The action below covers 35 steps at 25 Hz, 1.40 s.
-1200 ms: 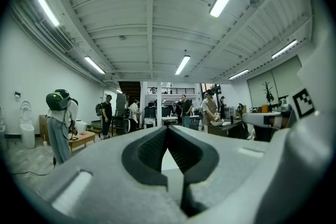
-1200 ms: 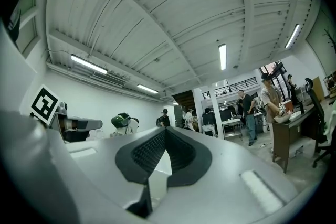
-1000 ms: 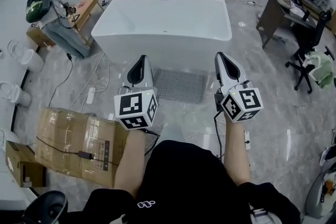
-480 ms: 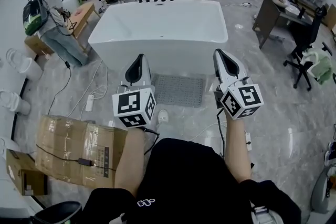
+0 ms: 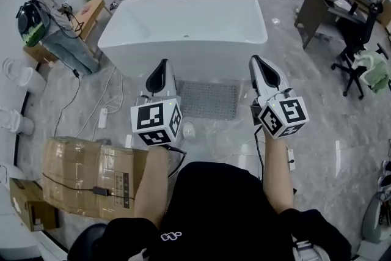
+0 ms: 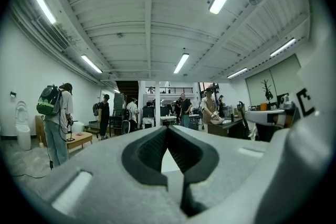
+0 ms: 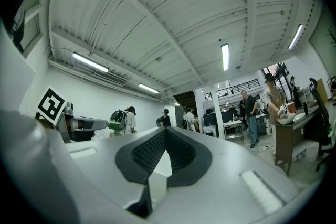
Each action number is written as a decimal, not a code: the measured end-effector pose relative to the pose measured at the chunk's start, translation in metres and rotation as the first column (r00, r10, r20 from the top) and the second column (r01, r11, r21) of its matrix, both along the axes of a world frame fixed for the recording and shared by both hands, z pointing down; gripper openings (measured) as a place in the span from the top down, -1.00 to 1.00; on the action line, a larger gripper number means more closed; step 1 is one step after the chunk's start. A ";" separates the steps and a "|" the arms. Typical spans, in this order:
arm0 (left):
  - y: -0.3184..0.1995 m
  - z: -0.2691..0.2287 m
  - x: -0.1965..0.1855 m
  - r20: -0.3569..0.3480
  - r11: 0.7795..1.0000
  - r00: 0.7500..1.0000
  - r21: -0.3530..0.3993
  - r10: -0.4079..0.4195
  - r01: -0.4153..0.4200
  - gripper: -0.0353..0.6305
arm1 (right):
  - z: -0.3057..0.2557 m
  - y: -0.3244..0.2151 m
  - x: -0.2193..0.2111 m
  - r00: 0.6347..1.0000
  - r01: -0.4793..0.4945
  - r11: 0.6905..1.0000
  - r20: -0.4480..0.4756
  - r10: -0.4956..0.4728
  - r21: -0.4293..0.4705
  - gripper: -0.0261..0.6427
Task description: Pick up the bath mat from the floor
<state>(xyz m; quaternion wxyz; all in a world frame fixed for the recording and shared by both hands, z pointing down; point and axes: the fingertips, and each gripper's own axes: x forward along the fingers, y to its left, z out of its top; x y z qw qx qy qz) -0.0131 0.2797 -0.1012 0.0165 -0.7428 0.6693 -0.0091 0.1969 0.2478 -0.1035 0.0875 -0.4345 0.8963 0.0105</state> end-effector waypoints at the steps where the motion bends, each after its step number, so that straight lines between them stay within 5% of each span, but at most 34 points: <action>1: -0.005 0.002 -0.003 -0.001 1.000 1.000 -0.005 0.001 -0.001 0.89 | 0.003 -0.004 -0.005 1.000 0.005 1.000 -0.005 -0.005 -0.006 0.90; 15: -0.101 0.040 -0.091 -0.053 0.996 0.996 -0.066 -0.068 0.065 0.89 | 0.027 -0.101 -0.072 0.997 0.013 0.999 -0.074 -0.016 -0.044 0.90; 35: -0.313 0.062 -0.169 -0.080 0.980 0.988 -0.139 0.130 -0.140 0.89 | 0.051 -0.287 -0.157 0.981 -0.159 0.977 -0.135 0.139 -0.143 0.90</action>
